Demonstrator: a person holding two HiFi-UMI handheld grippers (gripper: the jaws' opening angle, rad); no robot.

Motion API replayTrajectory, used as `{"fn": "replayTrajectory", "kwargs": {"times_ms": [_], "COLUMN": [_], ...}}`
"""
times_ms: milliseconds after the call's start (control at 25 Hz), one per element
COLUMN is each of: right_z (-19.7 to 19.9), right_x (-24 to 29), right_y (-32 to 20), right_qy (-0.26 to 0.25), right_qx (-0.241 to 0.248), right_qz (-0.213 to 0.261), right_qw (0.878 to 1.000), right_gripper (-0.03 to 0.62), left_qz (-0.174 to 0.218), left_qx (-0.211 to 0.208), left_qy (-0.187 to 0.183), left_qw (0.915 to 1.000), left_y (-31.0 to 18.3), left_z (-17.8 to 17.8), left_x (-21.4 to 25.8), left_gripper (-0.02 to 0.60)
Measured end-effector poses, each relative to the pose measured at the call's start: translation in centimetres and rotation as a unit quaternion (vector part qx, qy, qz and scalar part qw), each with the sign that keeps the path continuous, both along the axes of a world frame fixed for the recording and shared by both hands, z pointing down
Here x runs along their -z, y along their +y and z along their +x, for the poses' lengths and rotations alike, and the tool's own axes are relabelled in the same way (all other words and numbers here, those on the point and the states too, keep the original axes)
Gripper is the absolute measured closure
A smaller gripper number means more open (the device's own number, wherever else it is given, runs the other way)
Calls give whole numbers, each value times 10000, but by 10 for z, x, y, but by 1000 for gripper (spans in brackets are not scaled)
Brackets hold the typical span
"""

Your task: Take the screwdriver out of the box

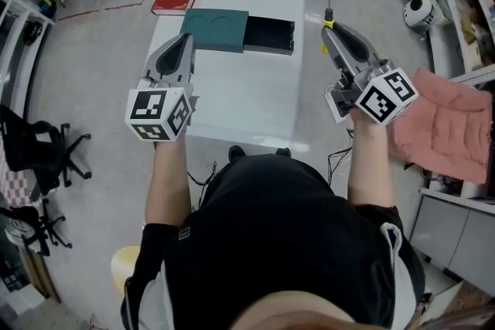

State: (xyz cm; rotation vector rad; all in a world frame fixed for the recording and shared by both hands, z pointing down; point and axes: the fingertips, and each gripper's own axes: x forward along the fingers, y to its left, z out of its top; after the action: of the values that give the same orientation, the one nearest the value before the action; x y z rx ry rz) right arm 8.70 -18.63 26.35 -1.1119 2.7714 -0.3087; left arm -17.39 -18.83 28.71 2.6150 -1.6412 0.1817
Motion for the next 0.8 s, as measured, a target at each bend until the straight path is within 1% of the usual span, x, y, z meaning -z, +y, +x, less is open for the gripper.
{"fn": "replayTrajectory", "kwargs": {"times_ms": [280, 800], "right_z": [2, 10], "right_x": [-5, -10], "right_y": [1, 0], "right_qy": [107, 57], "right_qx": [51, -33], "right_qz": [30, -22], "right_qw": [9999, 10000], "right_gripper": [514, 514], "left_qz": [-79, -60], "left_qx": [47, 17], "left_qy": [-2, -23], "left_qw": [10000, 10000], "left_y": [-1, -4], "left_z": [-2, -2], "left_x": [-7, -7], "left_gripper": [566, 566]}}
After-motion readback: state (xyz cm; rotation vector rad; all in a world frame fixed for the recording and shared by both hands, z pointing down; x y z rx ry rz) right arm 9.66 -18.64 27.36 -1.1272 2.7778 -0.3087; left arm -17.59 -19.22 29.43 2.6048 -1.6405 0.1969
